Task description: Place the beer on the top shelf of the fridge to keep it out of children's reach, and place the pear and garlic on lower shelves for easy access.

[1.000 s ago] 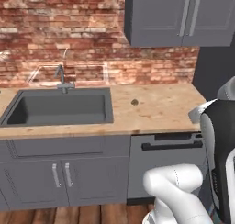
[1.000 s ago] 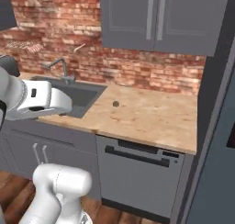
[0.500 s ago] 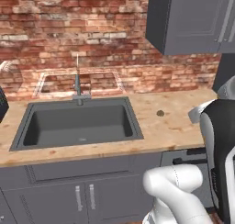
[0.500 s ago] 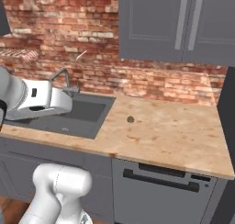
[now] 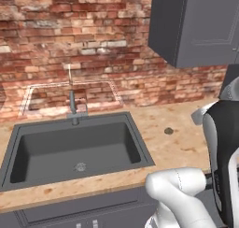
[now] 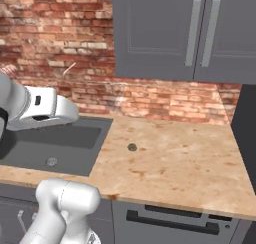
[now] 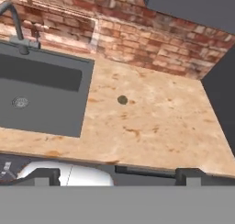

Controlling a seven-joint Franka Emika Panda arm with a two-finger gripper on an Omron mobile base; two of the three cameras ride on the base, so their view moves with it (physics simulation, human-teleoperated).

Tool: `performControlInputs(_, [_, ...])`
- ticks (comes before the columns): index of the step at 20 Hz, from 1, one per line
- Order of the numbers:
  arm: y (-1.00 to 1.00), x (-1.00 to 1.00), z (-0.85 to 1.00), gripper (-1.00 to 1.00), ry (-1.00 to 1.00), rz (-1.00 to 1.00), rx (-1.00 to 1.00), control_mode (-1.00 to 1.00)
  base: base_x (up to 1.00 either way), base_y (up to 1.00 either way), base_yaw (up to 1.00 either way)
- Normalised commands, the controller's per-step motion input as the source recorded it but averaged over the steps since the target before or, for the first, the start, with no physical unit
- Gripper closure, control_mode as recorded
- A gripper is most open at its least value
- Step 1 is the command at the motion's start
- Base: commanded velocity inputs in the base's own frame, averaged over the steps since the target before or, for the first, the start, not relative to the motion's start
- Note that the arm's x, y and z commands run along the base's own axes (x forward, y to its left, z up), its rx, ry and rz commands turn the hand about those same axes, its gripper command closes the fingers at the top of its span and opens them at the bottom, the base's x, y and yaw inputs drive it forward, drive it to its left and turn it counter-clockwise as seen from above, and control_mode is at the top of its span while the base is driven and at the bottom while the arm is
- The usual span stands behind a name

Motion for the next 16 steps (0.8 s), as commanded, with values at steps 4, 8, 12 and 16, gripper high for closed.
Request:
performControlInputs(4, [-0.29,0.45,-0.46,-1.00,0.00,-0.19,0.00,-1.00,0.00,0.00,0.00])
performControlInputs(8, [-0.37,0.36,-0.54,-1.00,0.01,-0.17,0.01,-1.00,0.00,0.00,0.00])
performControlInputs(12, [-0.43,0.31,-0.64,-1.00,0.04,-0.13,0.03,-1.00,0.00,0.00,0.00])
performControlInputs(16, [-0.23,0.36,-0.64,-1.00,0.13,-0.10,0.02,-1.00,0.00,0.00,0.00])
